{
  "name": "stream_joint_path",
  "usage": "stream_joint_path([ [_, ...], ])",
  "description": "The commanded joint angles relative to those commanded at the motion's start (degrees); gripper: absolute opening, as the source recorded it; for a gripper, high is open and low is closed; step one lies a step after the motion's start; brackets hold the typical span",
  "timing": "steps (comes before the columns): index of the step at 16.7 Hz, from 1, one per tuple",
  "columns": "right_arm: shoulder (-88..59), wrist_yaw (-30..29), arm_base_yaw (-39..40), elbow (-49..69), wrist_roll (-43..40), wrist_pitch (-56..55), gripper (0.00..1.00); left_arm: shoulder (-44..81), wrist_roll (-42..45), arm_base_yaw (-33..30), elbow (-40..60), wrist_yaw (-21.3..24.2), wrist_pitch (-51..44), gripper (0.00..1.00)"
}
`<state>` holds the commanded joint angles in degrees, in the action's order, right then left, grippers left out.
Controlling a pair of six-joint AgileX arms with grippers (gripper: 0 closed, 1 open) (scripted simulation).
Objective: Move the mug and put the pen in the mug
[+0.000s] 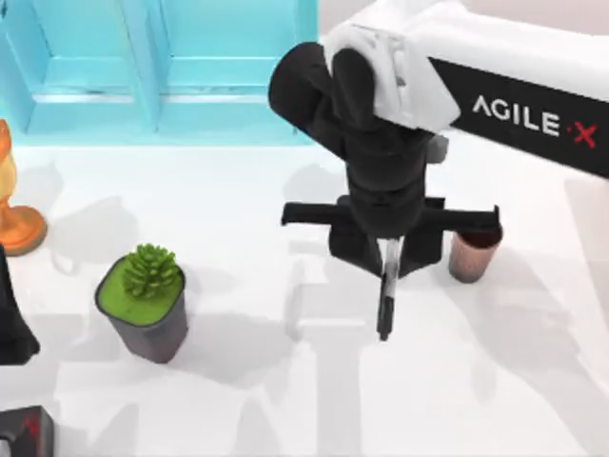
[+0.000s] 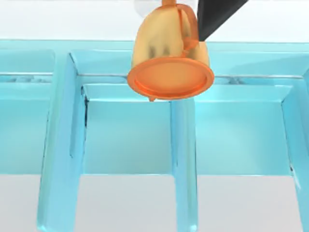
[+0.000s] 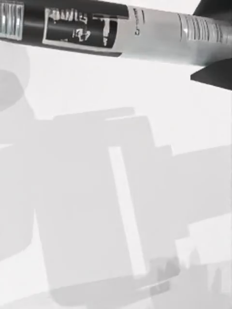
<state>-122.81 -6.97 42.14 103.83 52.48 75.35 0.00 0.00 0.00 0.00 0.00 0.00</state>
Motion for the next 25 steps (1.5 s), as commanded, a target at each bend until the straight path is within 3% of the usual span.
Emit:
stream_joint_path([
  [7,5.00,-11.97,1.33,-13.85,-9.02,-22.84,0.00,0.00,0.00,0.00,0.00,0.00,0.00,1.00],
  [25,30.32,-57.58,10.66,-62.74,-48.63,-117.81,0.00,0.00,0.00,0.00,0.00,0.00,0.00,1.00],
])
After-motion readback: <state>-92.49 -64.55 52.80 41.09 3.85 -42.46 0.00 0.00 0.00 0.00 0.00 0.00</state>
